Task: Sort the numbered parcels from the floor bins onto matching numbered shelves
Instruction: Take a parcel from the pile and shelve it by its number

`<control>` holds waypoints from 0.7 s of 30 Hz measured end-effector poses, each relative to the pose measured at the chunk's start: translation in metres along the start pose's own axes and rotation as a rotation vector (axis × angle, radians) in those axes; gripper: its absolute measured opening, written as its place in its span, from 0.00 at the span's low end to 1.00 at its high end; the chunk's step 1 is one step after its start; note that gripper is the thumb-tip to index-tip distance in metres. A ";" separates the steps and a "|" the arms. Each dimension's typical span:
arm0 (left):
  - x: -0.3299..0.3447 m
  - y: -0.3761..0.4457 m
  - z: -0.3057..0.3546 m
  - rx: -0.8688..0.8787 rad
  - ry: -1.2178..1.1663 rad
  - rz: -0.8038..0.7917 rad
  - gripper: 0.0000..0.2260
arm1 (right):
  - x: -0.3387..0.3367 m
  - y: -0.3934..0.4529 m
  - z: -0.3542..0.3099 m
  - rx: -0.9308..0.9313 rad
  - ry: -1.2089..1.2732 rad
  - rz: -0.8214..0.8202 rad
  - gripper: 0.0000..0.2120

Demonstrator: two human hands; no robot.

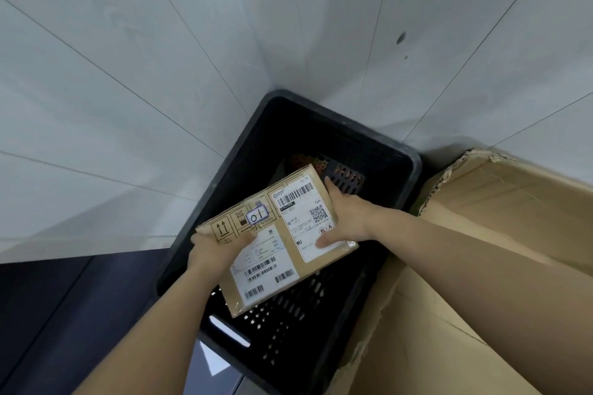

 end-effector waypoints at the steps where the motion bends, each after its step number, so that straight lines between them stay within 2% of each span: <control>1: 0.002 0.000 0.000 -0.018 -0.030 0.019 0.45 | 0.000 0.002 0.000 -0.001 0.021 -0.015 0.64; 11: 0.007 -0.009 0.007 -0.017 -0.112 0.066 0.46 | -0.002 -0.007 0.004 0.020 0.257 -0.033 0.53; 17: -0.016 -0.045 0.038 0.031 -0.049 0.129 0.47 | -0.019 -0.060 0.007 0.016 0.452 -0.014 0.49; 21: -0.043 -0.086 0.061 0.053 -0.020 0.163 0.47 | -0.044 -0.106 -0.003 -0.021 0.473 0.040 0.47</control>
Point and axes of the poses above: each hand's wrist, its own y-axis towards the middle knuckle, its own x-axis out of the palm, z = x × y, the point moved 2 cm from there along y, towards the middle knuckle, and after that the axes turned 12 degrees about x, right-handed, at the moved point
